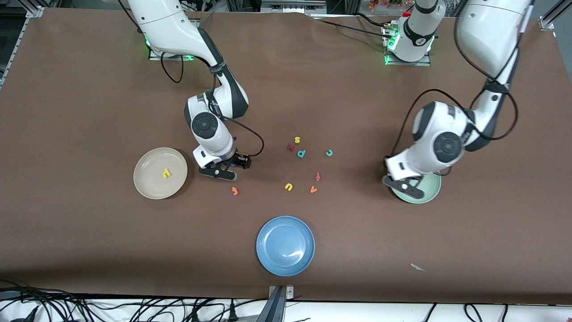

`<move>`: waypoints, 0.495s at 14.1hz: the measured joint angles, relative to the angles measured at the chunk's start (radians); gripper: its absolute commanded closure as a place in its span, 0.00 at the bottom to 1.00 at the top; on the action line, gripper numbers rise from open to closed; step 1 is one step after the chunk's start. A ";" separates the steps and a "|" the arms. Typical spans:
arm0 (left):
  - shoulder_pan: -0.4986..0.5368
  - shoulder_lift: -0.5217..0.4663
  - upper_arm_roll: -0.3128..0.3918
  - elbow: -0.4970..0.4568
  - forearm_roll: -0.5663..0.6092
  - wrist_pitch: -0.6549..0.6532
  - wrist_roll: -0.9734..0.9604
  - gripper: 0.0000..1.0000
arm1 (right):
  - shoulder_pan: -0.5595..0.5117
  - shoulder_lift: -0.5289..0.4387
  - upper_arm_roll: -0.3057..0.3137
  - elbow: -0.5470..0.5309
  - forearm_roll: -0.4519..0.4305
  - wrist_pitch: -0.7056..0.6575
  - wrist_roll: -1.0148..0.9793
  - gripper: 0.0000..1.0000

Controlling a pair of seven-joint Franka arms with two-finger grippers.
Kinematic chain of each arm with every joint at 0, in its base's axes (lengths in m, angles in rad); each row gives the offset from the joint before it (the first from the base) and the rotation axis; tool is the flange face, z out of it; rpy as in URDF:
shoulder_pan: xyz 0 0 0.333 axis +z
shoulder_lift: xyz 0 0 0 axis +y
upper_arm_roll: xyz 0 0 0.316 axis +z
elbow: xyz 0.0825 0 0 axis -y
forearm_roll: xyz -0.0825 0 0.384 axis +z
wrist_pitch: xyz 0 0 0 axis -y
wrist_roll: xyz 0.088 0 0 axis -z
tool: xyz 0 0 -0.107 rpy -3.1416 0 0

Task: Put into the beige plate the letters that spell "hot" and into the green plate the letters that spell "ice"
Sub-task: 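Grasp the orange letter with the left gripper while the right gripper grasps blue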

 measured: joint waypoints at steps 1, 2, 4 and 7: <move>0.018 0.002 0.000 -0.003 0.000 -0.003 0.013 0.93 | 0.000 0.000 0.000 0.000 0.000 0.000 0.000 0.32; 0.029 0.007 0.000 -0.008 0.011 -0.004 0.017 0.93 | 0.000 0.000 0.000 0.000 0.000 0.000 0.000 0.36; 0.043 0.020 0.000 -0.019 0.065 -0.004 0.017 0.92 | 0.000 0.000 0.000 0.000 0.000 -0.001 0.000 0.44; 0.064 0.052 0.001 -0.021 0.082 -0.004 0.017 0.06 | 0.000 -0.001 -0.002 0.000 0.000 -0.002 -0.001 0.51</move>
